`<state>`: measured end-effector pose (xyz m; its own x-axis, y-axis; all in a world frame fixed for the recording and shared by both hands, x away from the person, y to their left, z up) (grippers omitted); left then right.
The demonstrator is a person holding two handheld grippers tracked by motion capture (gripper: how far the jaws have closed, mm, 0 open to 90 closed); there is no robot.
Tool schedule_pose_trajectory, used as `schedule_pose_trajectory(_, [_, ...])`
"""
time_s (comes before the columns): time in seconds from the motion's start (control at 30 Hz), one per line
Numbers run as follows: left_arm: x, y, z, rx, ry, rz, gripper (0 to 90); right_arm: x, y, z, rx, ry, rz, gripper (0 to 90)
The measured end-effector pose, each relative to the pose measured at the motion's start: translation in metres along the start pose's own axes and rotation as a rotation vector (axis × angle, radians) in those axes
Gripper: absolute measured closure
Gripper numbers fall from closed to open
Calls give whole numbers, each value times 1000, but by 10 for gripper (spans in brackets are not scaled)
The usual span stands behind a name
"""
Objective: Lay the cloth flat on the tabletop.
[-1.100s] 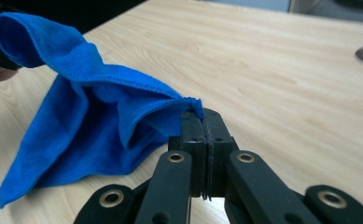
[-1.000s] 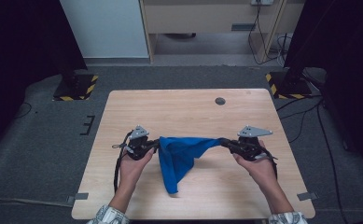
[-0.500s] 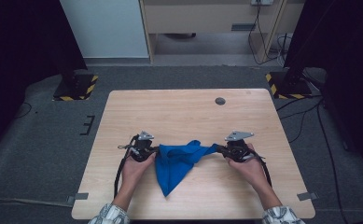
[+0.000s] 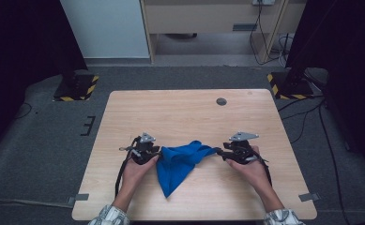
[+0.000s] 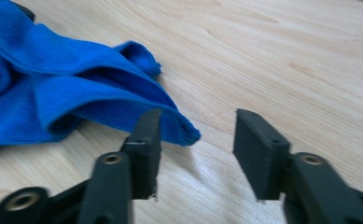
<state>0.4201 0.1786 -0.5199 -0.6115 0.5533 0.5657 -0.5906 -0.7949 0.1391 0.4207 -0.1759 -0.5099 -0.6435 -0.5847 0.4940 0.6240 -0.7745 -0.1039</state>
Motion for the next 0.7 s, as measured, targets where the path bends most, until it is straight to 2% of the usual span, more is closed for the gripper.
schedule_pose_trajectory(0.03, [0,0,0,0,0,0,608,0,0,0,0,0,0,491])
schedule_pose_trajectory(0.07, [0,1,0,-8,-3,-2,608,5,-2,1,-5,8,-1,424])
schedule_pose_trajectory(0.17, [1,2,0,-12,-4,-10,617,8,-4,2,-9,14,1,391])
schedule_pose_trajectory(0.3, [1,4,1,-13,-1,-30,682,10,-10,6,-21,48,9,411])
schedule_pose_trajectory(0.33, [1,5,1,-14,0,-40,704,8,-14,10,-24,73,8,424])
schedule_pose_trajectory(0.5, [1,7,2,-23,-2,-57,790,-7,-28,18,-40,115,-23,413])
schedule_pose_trajectory(0.63, [2,7,2,-14,8,-64,827,-22,-33,16,-35,84,-59,398])
schedule_pose_trajectory(0.7, [4,5,3,-2,17,-61,832,-28,-35,11,-25,51,-57,391])
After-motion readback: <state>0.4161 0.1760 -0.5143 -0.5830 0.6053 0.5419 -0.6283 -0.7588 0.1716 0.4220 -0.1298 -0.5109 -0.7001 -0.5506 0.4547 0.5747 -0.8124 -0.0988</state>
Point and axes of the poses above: each handheld gripper's, and its own axes: x roughly backward along the jaws, z roughly out of its top, y roughly to its right, the point moved 1 cm from there along -x, roughly forward along the jaws, and after that the axes turned 9 degrees about y, right-handed, at the moved point
